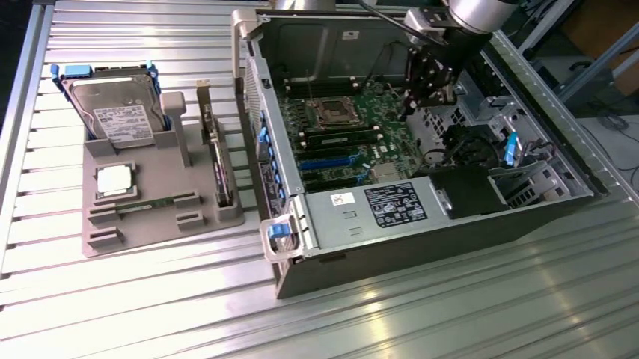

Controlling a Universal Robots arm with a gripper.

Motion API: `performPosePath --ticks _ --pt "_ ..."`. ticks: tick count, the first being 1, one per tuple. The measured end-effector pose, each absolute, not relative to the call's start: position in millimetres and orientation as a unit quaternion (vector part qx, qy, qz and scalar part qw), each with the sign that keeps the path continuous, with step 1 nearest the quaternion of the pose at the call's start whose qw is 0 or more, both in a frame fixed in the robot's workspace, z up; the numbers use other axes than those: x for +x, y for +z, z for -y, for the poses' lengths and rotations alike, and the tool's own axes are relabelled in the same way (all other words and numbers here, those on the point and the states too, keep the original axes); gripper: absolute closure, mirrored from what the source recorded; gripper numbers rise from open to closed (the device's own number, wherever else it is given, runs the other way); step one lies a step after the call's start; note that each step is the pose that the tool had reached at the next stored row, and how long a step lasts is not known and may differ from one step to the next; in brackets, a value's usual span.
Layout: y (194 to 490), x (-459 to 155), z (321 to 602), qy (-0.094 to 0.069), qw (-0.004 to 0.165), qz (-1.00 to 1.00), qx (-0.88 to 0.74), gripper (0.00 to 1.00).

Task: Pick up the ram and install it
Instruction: 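Insert the ram into the slot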

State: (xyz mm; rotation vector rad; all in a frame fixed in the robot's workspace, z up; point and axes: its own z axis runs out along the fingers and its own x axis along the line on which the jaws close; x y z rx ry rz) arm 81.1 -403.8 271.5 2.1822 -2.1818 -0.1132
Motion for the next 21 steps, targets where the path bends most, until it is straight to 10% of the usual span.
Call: performPosePath --ticks 7,21 --pt "324.2 85.2 403.8 -0.037 0.027 0.706 0.706 0.9" --pt "325.1 85.2 403.8 -0.037 0.027 0.706 0.706 0.9"
